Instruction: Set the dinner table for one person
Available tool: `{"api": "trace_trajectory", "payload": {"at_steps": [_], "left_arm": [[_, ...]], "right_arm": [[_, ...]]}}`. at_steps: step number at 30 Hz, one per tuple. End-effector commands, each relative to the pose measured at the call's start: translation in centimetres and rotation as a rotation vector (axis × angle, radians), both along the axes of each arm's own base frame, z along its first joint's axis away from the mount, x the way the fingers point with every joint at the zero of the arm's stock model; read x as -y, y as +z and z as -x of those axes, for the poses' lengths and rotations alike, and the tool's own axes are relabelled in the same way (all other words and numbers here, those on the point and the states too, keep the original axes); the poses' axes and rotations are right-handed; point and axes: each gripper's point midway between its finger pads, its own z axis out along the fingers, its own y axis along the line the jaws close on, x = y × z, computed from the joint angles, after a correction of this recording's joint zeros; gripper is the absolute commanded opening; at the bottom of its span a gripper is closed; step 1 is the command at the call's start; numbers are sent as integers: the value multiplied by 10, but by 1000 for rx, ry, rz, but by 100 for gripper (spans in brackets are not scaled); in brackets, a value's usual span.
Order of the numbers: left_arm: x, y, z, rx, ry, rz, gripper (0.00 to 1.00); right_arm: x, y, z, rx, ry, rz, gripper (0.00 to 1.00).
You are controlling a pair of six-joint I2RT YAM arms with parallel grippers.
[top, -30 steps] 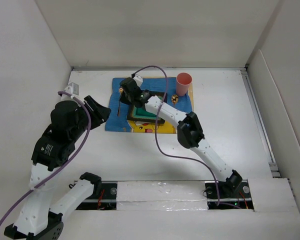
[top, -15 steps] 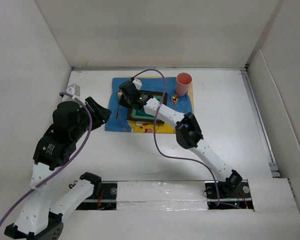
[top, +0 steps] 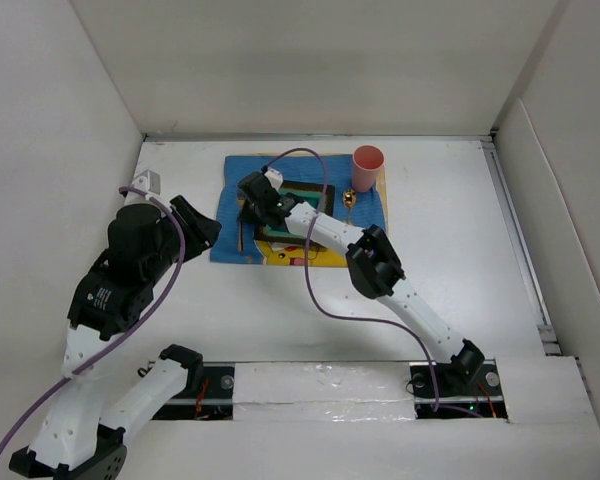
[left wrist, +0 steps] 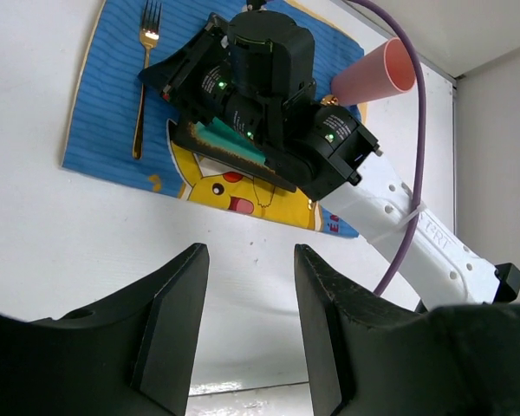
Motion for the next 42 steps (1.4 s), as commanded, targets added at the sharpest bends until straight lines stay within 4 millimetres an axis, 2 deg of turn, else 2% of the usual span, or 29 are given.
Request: {"api": "trace_trajectory", "payload": {"at_steps": [1,3,7,8,11,12,14,15,17,18,19,21,22,23,24,25,26,27,28,29,31,32,33,34,35,36,38,41,42], "left_arm": [[-2,4,0,25,15,10,41],[-2,6,1,30,15,16,41],[-2,9,1,41,20,23,42],[-3,12,1,49,22,23,42],[-8,23,-4,79,46,4,43],[-11,29,-6,95,61,-8,43],[-14,46,-10,135,77,-9,43],[-16,53,-12,155,91,-8,44],[-16,67,-15,191,95,0,45],[-15,73,-17,213,93,11,45],[-14,78,-19,230,92,19,46],[-11,87,-24,262,90,32,47],[-10,90,-26,276,80,30,50],[-5,93,-33,296,63,29,52],[-3,97,-34,311,55,38,52],[-1,101,-37,323,48,41,54],[2,100,-42,322,35,23,55],[3,104,-45,335,31,17,56],[3,111,-47,349,35,13,58],[2,111,-54,343,49,-1,59],[-7,119,-59,362,91,-34,61],[-10,121,-63,367,108,-47,61],[-14,124,-66,381,133,-65,61],[-17,127,-67,389,145,-68,63],[-18,126,-68,386,155,-72,63],[-19,126,-70,390,165,-70,63],[-19,117,-74,372,171,-68,65],[-8,103,-79,353,131,-41,65],[-4,101,-80,349,114,-30,65]], "right_arm": [[-14,32,0,62,16,-59,24],[-15,40,-1,73,18,-63,27],[-17,75,-1,121,36,-98,37],[-18,104,-2,158,44,-132,39],[-16,157,-1,244,62,-175,48],[-12,194,2,286,68,-210,50],[-6,228,9,336,91,-233,59],[5,263,13,372,99,-262,63],[18,289,21,404,122,-261,74],[21,284,30,391,163,-241,90],[36,317,39,449,192,-243,100],[56,308,56,414,217,-167,100],[78,346,73,474,226,-171,100],[102,365,94,513,240,-161,100],[103,334,91,466,234,-111,100],[119,341,101,493,231,-94,100],[153,393,126,588,197,-151,100],[180,401,130,617,134,-136,100],[200,381,136,595,107,-98,100],[247,421,159,676,41,-155,100],[304,428,171,701,-109,-166,100],[351,426,187,724,-208,-166,100],[380,424,192,735,-303,-153,100],[401,422,199,747,-359,-148,100],[418,402,202,726,-403,-109,100],[447,406,214,756,-486,-106,100],[462,390,218,731,-519,-62,100],[465,362,208,652,-504,2,100],[459,356,205,628,-467,6,100]]}}
